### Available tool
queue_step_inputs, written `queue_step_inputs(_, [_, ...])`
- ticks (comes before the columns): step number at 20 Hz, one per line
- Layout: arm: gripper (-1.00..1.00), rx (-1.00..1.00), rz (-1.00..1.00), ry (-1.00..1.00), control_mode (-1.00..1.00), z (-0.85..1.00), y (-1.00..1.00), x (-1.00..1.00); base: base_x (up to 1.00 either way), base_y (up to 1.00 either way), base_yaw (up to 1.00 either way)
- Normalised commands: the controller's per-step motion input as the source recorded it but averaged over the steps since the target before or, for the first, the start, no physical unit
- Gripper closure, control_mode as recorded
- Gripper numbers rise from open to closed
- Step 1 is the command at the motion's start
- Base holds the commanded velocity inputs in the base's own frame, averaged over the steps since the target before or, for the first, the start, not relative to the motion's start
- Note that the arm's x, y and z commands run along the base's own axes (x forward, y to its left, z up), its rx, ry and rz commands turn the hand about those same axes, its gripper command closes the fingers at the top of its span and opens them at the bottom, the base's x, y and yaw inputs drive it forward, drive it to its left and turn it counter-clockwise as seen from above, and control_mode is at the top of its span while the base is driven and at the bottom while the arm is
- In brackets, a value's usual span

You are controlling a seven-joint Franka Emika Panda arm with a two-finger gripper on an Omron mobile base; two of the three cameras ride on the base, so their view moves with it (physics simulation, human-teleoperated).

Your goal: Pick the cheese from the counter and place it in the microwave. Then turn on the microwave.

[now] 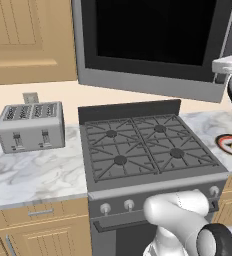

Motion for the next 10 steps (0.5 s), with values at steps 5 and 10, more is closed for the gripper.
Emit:
queue_step_inputs(5, [1.00,-0.09,0.03,-0.24,-1.00,-0.15,0.33,-0.93,0.00,0.00,0.00])
queue_step_inputs(10, [1.00,-0.07,0.04,-0.18,-1.00,-0.10,0.26,-0.74,0.00,0.00,0.00])
